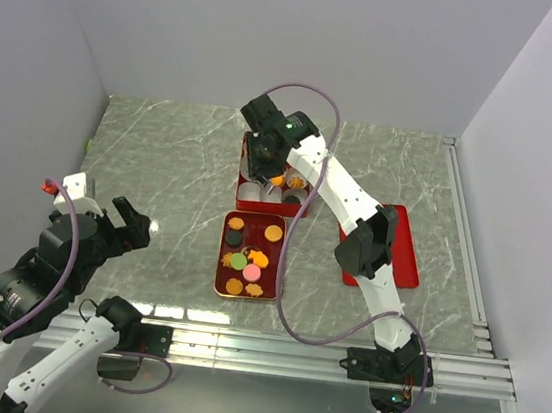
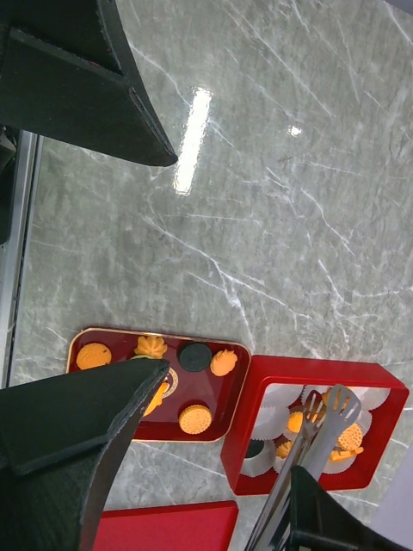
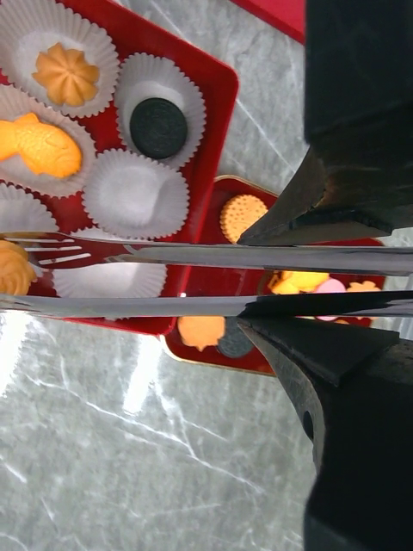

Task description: Pack the cookies

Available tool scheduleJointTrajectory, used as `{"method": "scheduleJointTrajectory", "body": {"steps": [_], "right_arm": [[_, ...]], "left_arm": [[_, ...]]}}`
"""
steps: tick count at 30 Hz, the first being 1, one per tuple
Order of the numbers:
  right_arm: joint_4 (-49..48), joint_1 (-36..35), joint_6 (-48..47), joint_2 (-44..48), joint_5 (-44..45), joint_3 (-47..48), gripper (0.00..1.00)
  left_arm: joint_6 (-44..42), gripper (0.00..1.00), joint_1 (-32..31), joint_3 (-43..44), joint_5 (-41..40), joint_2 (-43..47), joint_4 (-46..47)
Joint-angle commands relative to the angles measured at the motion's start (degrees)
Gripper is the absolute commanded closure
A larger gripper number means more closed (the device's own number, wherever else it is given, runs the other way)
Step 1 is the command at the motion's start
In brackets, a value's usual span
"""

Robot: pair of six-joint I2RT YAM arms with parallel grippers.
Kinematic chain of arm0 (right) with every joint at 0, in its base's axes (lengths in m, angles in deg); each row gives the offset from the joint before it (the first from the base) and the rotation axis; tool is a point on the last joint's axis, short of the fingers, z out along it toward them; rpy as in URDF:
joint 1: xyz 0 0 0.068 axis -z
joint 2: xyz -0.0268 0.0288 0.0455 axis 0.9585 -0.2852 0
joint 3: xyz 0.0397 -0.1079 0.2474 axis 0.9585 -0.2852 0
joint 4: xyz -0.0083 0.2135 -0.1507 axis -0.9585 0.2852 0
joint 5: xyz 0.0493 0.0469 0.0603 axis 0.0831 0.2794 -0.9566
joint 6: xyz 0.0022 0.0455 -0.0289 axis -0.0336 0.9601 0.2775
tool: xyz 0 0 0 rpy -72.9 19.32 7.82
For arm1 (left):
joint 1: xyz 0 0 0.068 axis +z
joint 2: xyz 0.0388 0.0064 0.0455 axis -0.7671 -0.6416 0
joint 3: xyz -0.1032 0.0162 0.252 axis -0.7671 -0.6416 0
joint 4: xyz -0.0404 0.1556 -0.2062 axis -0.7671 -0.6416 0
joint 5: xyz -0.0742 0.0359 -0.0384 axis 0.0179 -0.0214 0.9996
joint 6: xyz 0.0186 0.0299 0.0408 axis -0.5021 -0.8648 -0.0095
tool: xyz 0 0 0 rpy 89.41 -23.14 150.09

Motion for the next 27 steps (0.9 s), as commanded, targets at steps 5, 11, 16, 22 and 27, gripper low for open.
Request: {"method": "scheduleJointTrajectory", "body": {"steps": [5, 11, 16, 22, 27], "right_arm": [[-4.63, 2.06, -0.8, -0.94, -0.39, 2.76, 0.54], [-5.07, 3.03, -0.89, -1.56, -1.36, 2.85, 0.47], [-4.98, 3.03, -1.24, -1.39, -1.45, 2.06, 0.44], [-4.54, 3.3, -1.51, 1.33, -1.1, 2.68, 0.43], [-3.75, 3.38, -2.12, 6.69, -1.1, -0.03, 0.44]], "left_arm": [[0.38, 0.01, -0.62, -0.18, -1.08, -0.67, 1.78], [0.46, 0.01, -1.15, -0.27, -1.25, -0.93, 1.87], [0.46, 0.01, -1.24, -0.27, -1.34, -1.02, 1.87], [0.46, 0.0, -1.32, -0.27, -1.34, -2.08, 1.69], [0.46, 0.01, -1.41, -0.18, -1.34, -2.51, 1.69]]}}
